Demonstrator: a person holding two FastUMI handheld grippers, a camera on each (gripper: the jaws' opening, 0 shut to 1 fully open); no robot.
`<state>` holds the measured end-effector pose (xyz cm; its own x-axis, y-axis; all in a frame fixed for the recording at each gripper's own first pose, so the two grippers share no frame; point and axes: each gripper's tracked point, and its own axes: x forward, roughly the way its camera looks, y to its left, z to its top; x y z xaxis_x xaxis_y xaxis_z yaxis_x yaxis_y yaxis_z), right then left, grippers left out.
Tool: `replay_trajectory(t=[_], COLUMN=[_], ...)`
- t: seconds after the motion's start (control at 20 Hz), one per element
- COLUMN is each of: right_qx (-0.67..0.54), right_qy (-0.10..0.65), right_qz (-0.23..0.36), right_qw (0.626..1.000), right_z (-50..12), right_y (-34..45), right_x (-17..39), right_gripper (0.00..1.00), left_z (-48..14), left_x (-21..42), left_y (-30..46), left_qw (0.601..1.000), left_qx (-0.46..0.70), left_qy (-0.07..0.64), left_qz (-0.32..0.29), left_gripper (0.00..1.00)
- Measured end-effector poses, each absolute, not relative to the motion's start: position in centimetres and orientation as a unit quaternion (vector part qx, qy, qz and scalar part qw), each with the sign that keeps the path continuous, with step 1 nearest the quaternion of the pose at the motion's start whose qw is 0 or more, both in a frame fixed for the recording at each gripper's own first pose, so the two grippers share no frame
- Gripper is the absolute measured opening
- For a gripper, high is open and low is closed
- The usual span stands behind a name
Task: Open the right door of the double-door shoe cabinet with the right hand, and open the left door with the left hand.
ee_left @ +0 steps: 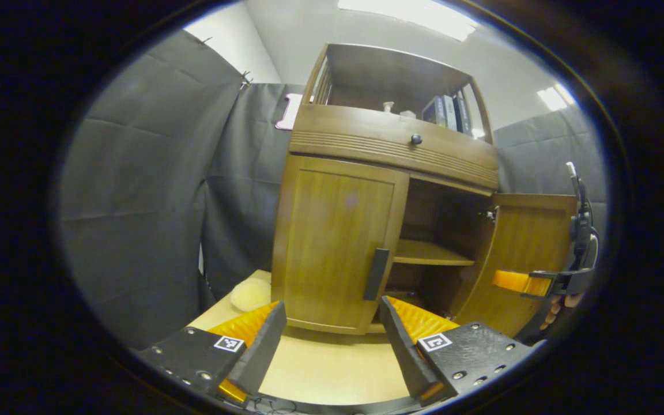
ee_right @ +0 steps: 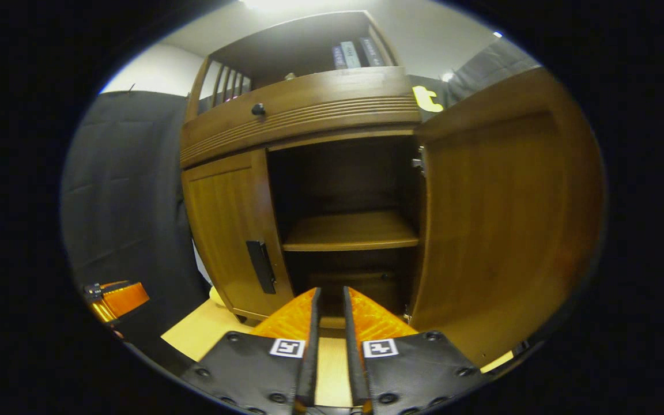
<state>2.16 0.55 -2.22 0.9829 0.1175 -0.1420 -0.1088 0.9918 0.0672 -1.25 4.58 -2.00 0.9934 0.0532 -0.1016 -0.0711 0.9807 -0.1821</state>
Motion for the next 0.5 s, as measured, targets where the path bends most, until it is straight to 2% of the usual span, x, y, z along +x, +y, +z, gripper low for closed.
replay_trajectory(t=[0.2, 0.3, 0.35, 0.45, 0.5], right_qx=[0.039, 0.028, 0.021, 0.007, 0.004], right_qy=[0.069, 0.065, 0.065, 0.062, 0.062], right_qz=[0.055, 0.057, 0.061, 0.065, 0.066], right_qw=[0.995, 0.996, 0.996, 0.996, 0.996], right_z=[-2.7, -2.8, -2.9, -2.9, -3.0], right_y=[0.9, 1.0, 1.1, 0.9, 0.8], right_x=[5.1, 5.9, 6.1, 6.6, 6.8], right_gripper=[0.95, 0.93, 0.98, 0.93, 1.00], left_z=[-1.4, -1.3, -1.2, -1.0, -1.2], left_x=[0.5, 2.0, 3.0, 5.3, 6.7], left_y=[4.8, 4.7, 4.5, 3.9, 3.5], left_qw=[0.994, 0.994, 0.994, 0.994, 0.995], left_qx=[-0.085, -0.083, -0.083, -0.077, -0.072], left_qy=[0.053, 0.062, 0.063, 0.067, 0.069], left_qz=[0.039, 0.038, 0.035, 0.028, 0.025], left_gripper=[0.93, 0.93, 0.93, 0.93, 0.93])
